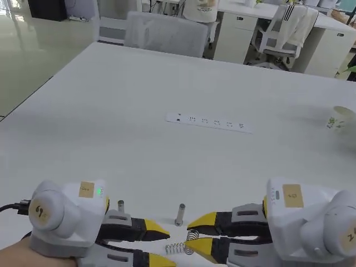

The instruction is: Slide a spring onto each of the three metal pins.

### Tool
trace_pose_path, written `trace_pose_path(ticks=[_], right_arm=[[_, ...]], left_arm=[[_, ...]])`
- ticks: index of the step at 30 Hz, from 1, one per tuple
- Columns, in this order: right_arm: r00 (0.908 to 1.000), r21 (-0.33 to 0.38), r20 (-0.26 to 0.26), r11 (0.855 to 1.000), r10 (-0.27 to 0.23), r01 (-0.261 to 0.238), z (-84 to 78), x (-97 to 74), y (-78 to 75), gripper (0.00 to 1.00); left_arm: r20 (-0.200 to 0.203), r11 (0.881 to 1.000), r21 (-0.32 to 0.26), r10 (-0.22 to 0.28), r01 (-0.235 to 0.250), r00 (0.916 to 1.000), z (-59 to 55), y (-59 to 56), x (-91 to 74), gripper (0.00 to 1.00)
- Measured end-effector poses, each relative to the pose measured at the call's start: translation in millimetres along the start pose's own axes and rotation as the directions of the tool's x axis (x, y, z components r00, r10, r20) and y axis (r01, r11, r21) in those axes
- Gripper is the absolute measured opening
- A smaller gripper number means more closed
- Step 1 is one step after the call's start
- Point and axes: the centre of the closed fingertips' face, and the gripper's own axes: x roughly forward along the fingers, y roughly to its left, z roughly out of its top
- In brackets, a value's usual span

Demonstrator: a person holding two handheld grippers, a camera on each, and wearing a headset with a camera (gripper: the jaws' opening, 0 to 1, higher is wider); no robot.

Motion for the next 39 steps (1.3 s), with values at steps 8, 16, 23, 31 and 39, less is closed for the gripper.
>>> trace_pose_path(ticks=[8, 16, 23, 31, 39], right_arm=[[0.9995, 0.004, -0.01, 1.0, -0.029, 0.029, -4.7, -3.1, -7.5, 0.07], [0.9977, -0.005, -0.024, 0.998, -0.063, 0.063, -9.4, -5.1, -14.9, 0.07], [0.9943, 0.01, -0.029, 0.995, -0.103, 0.103, -15.0, -12.3, -24.8, 0.07], [0.9908, 0.031, -0.03, 0.991, -0.132, 0.133, -19.2, -16.6, -31.8, 0.07], [0.9883, 0.043, -0.024, 0.987, -0.151, 0.152, -20.6, -19.7, -36.1, 0.07]], left_arm=[[0.023, 1.0, -0.006, 0.025, -0.024, 0.9994, 2.0, 1.3, -13.1, 0.42], [0.03, 0.998, -0.031, 0.047, -0.046, 0.9984, -2.1, 3.1, -26.8, 0.44], [0.032, 0.995, -0.051, 0.093, -0.091, 0.9952, -11.0, 3.9, -50.0, 0.5], [0.064, 0.971, -0.087, 0.23, -0.225, 0.971, -15.5, 27.1, -82.9, 0.66], [0.082, 0.946, -0.088, 0.32, -0.313, 0.9437, -16.8, 41.7, -103.8, 0.85]])
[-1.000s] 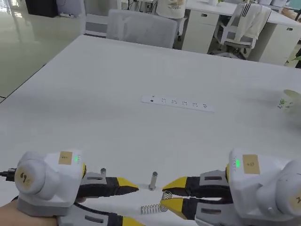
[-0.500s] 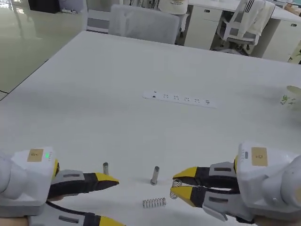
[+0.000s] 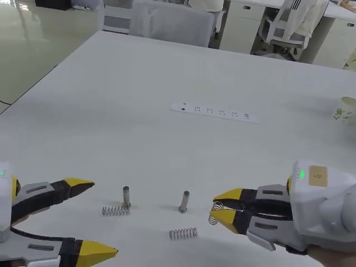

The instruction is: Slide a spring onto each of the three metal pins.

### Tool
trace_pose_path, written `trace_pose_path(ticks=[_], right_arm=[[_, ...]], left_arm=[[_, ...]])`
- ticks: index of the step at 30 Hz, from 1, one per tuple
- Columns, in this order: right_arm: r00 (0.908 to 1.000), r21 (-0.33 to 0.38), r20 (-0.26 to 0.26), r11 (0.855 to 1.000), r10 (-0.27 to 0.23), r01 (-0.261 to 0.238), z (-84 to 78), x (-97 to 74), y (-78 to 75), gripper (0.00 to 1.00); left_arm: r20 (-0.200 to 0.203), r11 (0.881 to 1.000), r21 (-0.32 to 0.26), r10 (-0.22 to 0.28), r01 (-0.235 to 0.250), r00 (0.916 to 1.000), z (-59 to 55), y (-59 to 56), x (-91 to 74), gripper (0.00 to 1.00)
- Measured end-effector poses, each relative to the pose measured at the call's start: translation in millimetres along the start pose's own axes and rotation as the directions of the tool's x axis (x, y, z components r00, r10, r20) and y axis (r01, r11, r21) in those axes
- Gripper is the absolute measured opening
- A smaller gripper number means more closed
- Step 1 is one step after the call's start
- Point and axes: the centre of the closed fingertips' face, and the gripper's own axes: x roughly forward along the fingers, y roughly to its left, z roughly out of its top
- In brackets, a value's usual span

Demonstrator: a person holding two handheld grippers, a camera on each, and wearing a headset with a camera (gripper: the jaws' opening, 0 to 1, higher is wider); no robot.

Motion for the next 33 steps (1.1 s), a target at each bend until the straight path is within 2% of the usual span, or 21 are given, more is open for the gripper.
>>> trace_pose_path(ticks=[4, 7, 12, 16, 19, 21, 22, 26, 33], right_arm=[[0.9999, 0.015, 0.006, 1.0, -0.016, 0.016, -1.0, -1.7, -4.6, 0.07], [0.999, 0.047, 0.004, 0.998, -0.046, 0.045, -6.0, -4.9, -13.9, 0.07], [0.992, 0.086, -0.018, 0.988, -0.125, 0.126, -20.4, -13.9, -37.8, 0.07], [0.9781, 0.161, -0.009, 0.965, -0.208, 0.207, -25.8, -25.7, -59.4, 0.07], [0.9618, 0.204, -0.013, 0.941, -0.273, 0.27, -32.9, -34.8, -78.2, 0.07], [0.9561, 0.213, -0.021, 0.933, -0.292, 0.29, -36.4, -37.1, -84.2, 0.07], [0.9515, 0.248, -0.02, 0.92, -0.307, 0.302, -37.4, -38.6, -87.7, 0.07], [0.9474, 0.308, -0.003, 0.901, -0.32, 0.306, -38.5, -40.0, -94.4, 0.07], [0.9483, 0.337, -0.01, 0.892, -0.317, 0.302, -42.2, -35.5, -93.6, 0.07]], left_arm=[[-0.008, 1.0, 0.005, 0.026, -0.026, 0.9996, -4.0, 6.1, -3.5, 0.93], [0.009, 0.998, -0.002, 0.061, -0.061, 0.9981, -3.2, 13.0, -6.1, 0.98], [0.018, 0.996, -0.009, 0.087, -0.087, 0.996, -5.0, 19.1, -9.0, 0.98], [0.024, 0.995, -0.015, 0.096, -0.096, 0.9951, -5.5, 20.6, -11.5, 0.98], [0.026, 0.995, -0.022, 0.101, -0.1, 0.9945, -5.6, 21.1, -13.6, 0.98], [0.032, 0.994, -0.028, 0.104, -0.103, 0.994, -4.2, 21.1, -14.4, 0.98], [0.038, 0.994, -0.025, 0.109, -0.108, 0.9933, -2.7, 21.5, -15.0, 0.98], [0.042, 0.994, -0.03, 0.11, -0.109, 0.993, -1.7, 21.2, -15.4, 0.98], [0.039, 0.992, -0.041, 0.118, -0.116, 0.9923, -4.1, 20.2, -17.1, 0.98]])
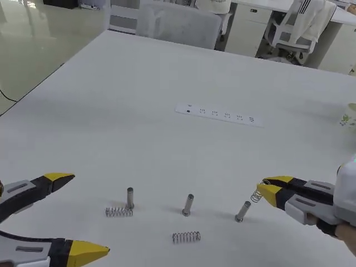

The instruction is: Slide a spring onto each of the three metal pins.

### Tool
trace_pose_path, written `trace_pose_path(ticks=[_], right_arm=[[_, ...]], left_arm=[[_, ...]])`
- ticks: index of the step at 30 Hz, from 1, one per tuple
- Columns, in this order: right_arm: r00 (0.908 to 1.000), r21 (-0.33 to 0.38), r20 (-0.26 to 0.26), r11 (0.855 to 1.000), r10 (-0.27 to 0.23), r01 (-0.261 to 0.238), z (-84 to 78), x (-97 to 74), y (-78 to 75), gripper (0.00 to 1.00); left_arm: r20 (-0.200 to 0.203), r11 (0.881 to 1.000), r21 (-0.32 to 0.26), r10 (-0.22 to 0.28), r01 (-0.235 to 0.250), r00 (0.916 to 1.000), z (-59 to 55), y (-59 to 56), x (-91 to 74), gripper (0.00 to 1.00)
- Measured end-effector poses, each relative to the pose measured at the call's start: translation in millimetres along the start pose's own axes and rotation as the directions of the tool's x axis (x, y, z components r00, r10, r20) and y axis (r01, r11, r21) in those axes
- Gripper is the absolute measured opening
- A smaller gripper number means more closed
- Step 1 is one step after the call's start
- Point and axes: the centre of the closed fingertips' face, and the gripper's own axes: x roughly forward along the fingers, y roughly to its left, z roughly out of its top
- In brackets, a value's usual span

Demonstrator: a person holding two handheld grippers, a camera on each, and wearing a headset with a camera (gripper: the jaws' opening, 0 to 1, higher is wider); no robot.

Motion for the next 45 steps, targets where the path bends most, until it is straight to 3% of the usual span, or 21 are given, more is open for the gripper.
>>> trace_pose_path(ticks=[27, 45], right_arm=[[0.9973, -0.039, -0.072, 0.999, 0.014, -0.017, -27.4, 22.9, 0.2, 0.07], [0.9856, -0.101, -0.169, 0.995, -0.002, -0.015, -67.2, 40.0, 1.8, 0.08]], left_arm=[[-0.022, 1.0, -0.004, 0.004, -0.004, 0.9997, -3.8, 0.2, -0.8, 0.98], [-0.029, 1.0, -0.007, 0.005, -0.005, 0.9996, -6.4, -4.5, -2.0, 0.98]])
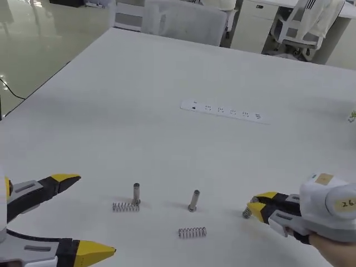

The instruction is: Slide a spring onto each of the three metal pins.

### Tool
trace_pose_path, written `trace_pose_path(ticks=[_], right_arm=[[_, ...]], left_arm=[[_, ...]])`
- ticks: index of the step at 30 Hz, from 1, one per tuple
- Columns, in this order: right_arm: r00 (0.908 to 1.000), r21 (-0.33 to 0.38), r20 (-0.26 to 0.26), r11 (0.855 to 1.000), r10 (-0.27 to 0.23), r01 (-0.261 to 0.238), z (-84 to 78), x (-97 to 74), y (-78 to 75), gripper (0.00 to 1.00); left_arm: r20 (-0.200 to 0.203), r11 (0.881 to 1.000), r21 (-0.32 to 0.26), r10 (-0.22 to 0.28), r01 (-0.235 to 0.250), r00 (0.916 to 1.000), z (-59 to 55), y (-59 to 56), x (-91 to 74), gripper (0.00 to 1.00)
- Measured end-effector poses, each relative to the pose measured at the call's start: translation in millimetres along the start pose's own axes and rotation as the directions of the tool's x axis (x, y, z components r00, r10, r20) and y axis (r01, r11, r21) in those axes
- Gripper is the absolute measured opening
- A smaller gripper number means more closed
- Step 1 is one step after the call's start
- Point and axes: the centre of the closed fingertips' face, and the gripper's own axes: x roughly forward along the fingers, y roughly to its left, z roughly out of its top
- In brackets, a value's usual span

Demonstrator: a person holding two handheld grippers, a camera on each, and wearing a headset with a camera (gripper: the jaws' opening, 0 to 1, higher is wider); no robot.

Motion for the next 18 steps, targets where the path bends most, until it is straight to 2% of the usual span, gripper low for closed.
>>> trace_pose_path(ticks=[1, 2, 10, 13, 18], right_arm=[[1.0, 0.0, 0.006, 1.0, -0.002, 0.002, -0.1, -0.3, -0.5, 0.08], [0.9995, 0.007, 0.033, 1.0, -0.004, 0.004, 3.9, -0.4, -0.8, 0.08], [0.9999, 0.02, 0.014, 1.0, 0.01, -0.01, 1.7, -2.5, 1.4, 0.1], [0.9999, 0.02, 0.011, 1.0, 0.007, -0.007, 2.1, -2.9, 3.8, 0.13], [0.9991, 0.037, 0.043, 0.999, -0.002, 0.0, 10.7, -8.5, 3.8, 0.13]], left_arm=[[-0.001, 1.0, 0.0, -0.001, 0.001, 1.0, 0.1, -0.1, 0.0, 0.97], [0.0, 1.0, 0.0, -0.002, 0.002, 1.0, 0.4, -0.2, -0.1, 0.97], [0.004, 1.0, -0.001, -0.002, 0.002, 1.0, 3.6, -0.1, -0.4, 0.97], [0.003, 1.0, -0.008, -0.014, 0.014, 0.9999, 3.3, -2.7, 0.2, 0.98], [0.002, 1.0, -0.004, -0.018, 0.018, 0.9998, 3.4, -4.6, 1.1, 0.98]])
